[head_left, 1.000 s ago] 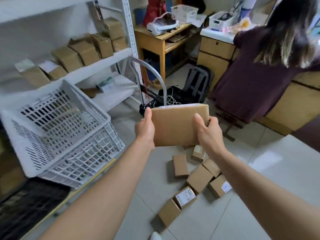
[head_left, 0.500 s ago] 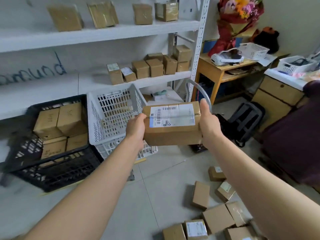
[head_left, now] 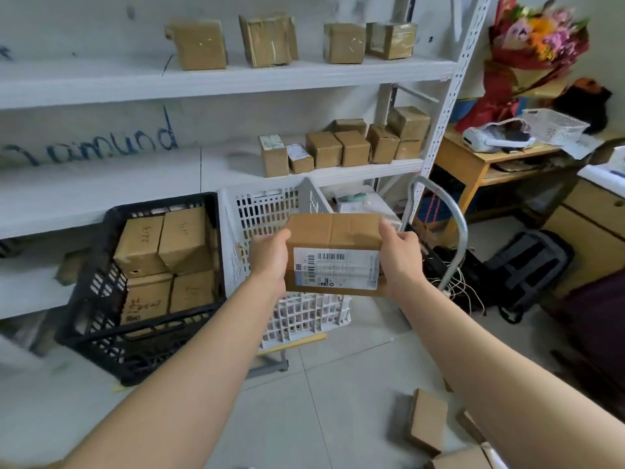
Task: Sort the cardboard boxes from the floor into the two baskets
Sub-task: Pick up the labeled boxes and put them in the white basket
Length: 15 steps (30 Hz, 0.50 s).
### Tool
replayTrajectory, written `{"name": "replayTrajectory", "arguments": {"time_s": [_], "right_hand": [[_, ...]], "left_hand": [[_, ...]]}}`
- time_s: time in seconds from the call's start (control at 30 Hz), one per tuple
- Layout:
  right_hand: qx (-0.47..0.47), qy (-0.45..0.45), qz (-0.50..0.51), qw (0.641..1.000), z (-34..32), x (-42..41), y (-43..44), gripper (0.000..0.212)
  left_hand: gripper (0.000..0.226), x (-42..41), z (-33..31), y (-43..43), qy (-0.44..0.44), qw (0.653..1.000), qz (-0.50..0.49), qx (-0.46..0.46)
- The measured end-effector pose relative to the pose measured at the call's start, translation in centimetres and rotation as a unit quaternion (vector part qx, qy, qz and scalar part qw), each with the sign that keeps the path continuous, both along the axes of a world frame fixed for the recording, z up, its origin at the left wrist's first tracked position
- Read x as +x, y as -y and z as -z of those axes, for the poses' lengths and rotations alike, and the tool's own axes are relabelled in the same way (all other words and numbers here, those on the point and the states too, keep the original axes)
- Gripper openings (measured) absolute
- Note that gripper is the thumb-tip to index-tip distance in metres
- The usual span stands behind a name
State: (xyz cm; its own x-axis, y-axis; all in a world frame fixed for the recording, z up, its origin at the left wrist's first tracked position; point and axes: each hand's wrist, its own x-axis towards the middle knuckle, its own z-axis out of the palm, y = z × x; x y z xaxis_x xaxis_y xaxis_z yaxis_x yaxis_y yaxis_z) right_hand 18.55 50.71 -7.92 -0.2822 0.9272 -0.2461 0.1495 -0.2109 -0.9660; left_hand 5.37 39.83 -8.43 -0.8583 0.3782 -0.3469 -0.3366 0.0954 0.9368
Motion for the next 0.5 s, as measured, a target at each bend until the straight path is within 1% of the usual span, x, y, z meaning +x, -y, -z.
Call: {"name": "replayTrajectory", "arguments": {"time_s": [0.1, 0.17, 0.2, 0.23, 0.3, 0.4, 0.5], "right_hand": [[0.001, 0.007, 0.016, 1.000, 0.6, -5.1, 0.4, 0.021], [0.008, 0.012, 0.023, 1.000, 0.9, -8.5, 0.7, 0.017], [0.007, 0.020, 0.021, 1.000, 1.2, -10.3, 0.7, 0.017], [0.004, 0.029, 0.017, 0.999, 1.4, -11.9, 0.8, 0.018], [-0.007, 0.046, 0.006, 0.999, 2.1, -14.7, 1.0, 0.026], [-0.019, 0.049, 0.006, 0.999, 3.1, -17.9, 1.1, 0.047], [-0.028, 0.059, 0.006, 0.998, 3.9, -20.1, 0.2, 0.054]], "left_hand": [[0.015, -5.0, 0.6, 0.4, 0.001, 1.000, 0.008, -0.018], [0.009, -8.7, 1.4, 0.5, 0.000, 1.000, 0.015, -0.027], [0.010, -10.5, 1.8, 0.6, 0.003, 0.999, 0.017, -0.032], [0.015, -12.1, 2.2, 0.6, 0.009, 0.999, 0.019, -0.035], [0.018, -15.1, 2.9, 0.7, 0.018, 0.999, 0.022, -0.035], [0.022, -18.5, 4.0, 0.5, 0.036, 0.998, 0.037, -0.040], [0.039, -20.7, 4.8, -0.1, 0.066, 0.995, 0.054, -0.051]]}}
